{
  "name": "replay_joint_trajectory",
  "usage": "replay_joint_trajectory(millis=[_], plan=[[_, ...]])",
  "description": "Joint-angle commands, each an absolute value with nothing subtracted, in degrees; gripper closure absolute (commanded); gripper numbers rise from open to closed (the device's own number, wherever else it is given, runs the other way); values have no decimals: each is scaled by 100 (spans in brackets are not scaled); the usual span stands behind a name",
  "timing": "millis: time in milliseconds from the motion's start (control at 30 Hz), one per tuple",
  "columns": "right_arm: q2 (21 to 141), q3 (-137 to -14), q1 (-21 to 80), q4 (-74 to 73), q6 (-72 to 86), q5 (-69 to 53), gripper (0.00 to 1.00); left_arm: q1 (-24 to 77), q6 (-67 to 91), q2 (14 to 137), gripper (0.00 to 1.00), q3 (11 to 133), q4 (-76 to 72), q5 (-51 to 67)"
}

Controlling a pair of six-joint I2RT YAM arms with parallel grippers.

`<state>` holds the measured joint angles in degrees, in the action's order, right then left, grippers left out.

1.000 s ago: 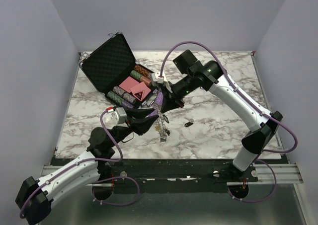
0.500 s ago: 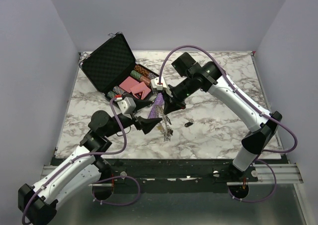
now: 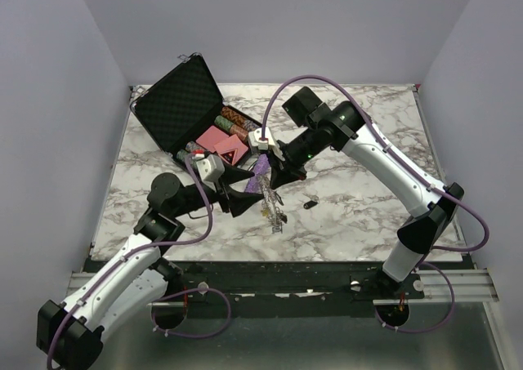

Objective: Put the keys on the keyring

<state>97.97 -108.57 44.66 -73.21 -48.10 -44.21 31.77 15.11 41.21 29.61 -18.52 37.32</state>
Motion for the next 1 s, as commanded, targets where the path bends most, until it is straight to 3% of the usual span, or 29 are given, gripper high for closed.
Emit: replay_joint_trajectory(millis=[0, 33, 100, 500, 967], plan=[[9764, -10934, 4509, -7339, -4852, -4474, 100, 3059, 1740, 4429, 40, 3199, -2083, 4473], [9765, -10934, 4517, -7339, -4852, -4474, 100, 3050, 1766, 4508, 52, 3278, -2040, 4543], [9756, -10942, 4518, -7330, -4851, -4465, 100, 3050, 1775, 4588, 59, 3340, -2039, 4666], [9817, -10951, 4544, -7321, -4799, -4509, 100, 3050, 1740, 4711, 59, 3357, -2303, 4693], [9853, -10969, 4553, -7295, -4755, -4562, 100, 3050, 1775, 4992, 69, 3472, -2338, 4816]])
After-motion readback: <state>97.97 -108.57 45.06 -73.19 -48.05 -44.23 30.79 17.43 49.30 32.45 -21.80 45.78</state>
